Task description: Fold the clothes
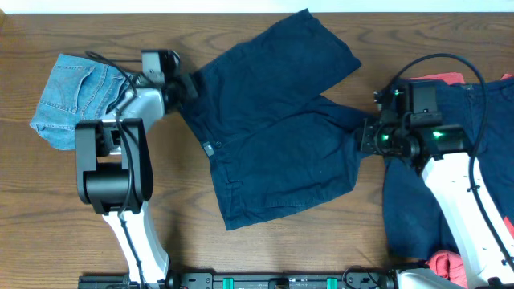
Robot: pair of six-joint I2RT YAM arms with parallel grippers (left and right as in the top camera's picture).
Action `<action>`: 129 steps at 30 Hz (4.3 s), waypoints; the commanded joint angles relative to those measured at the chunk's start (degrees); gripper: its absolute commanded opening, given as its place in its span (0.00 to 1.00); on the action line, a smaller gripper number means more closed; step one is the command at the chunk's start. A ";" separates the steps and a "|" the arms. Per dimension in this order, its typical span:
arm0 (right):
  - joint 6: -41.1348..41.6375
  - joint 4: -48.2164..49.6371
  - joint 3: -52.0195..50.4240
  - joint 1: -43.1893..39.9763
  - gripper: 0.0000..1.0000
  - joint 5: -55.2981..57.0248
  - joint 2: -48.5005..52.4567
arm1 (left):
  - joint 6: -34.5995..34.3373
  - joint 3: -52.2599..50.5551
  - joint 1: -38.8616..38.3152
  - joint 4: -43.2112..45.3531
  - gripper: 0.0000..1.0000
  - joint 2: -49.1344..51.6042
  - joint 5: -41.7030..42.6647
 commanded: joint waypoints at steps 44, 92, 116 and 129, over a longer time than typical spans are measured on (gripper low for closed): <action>13.27 -8.76 0.26 1.05 0.11 14.16 0.00 | -6.12 -35.89 -17.03 -43.25 0.63 -31.10 12.22; 13.22 -9.88 0.26 1.01 0.12 15.67 0.00 | -8.81 -41.48 -6.34 -43.19 0.35 -42.42 7.30; 13.25 -9.81 0.26 1.01 0.11 15.58 0.00 | -22.69 -51.08 -12.72 -25.97 0.43 -42.45 6.38; 11.65 -9.01 0.28 1.01 0.11 15.72 -0.02 | -19.28 -49.72 -12.24 -33.83 0.06 -42.58 6.69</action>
